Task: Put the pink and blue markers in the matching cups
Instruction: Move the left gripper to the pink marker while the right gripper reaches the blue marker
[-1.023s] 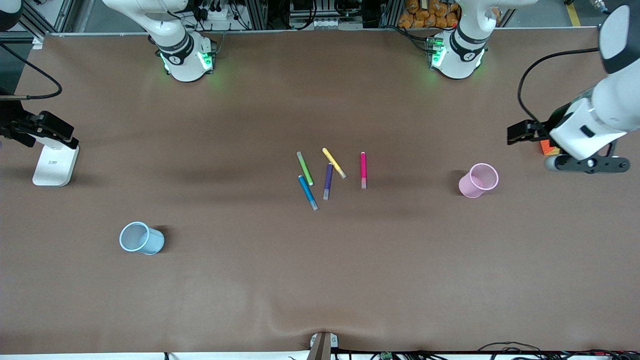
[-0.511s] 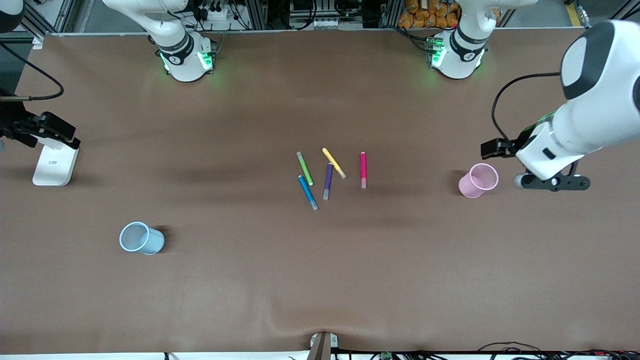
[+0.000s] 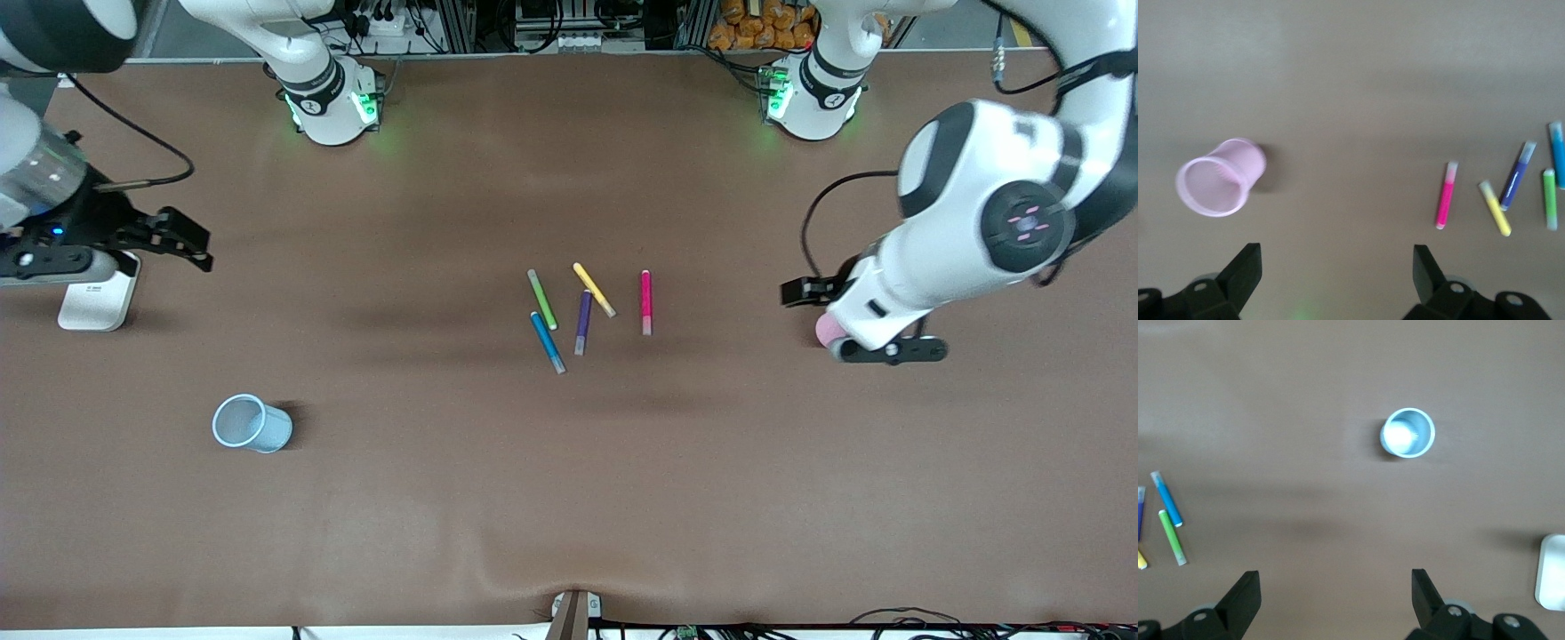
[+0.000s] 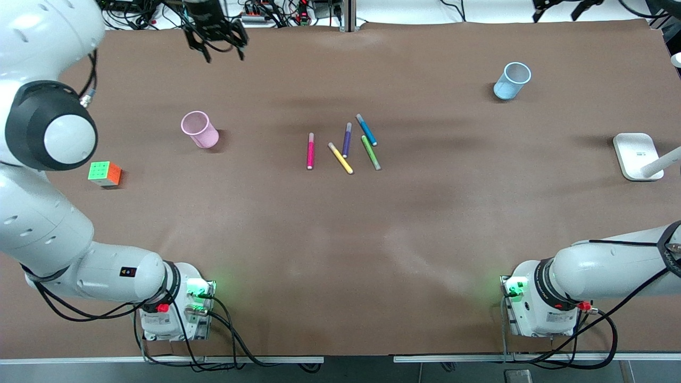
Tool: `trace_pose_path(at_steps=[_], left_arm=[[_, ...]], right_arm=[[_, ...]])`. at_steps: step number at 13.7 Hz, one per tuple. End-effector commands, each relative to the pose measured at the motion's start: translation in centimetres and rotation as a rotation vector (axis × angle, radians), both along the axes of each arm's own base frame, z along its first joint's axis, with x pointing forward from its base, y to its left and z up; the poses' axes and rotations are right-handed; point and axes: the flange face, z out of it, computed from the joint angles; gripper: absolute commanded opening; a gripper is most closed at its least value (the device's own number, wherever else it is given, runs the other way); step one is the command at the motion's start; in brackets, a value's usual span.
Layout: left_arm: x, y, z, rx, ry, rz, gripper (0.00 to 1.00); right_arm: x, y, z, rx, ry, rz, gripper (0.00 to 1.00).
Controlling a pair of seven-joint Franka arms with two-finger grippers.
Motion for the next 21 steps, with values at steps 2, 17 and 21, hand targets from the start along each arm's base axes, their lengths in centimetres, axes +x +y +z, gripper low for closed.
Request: trace_pose_path(at_steps=[2, 17, 21], left_arm=[[-1.3, -3.3, -4.0, 0.002, 0.007, 0.019, 1.00], [-5.2, -15.9, -20.4, -0.032, -0.012, 0.035, 1.00], [-6.2, -16.8, -23.7, -0.035, -0.006, 0.028, 1.00]], right_arm=[[0.3, 8.3, -3.6, -0.004, 0.026, 0.053, 1.00], [4.3, 27.4, -28.6, 0.065, -0.049, 0.182, 1.00], [2.8, 31.8, -34.2, 0.074, -0.073, 0.203, 1.00]])
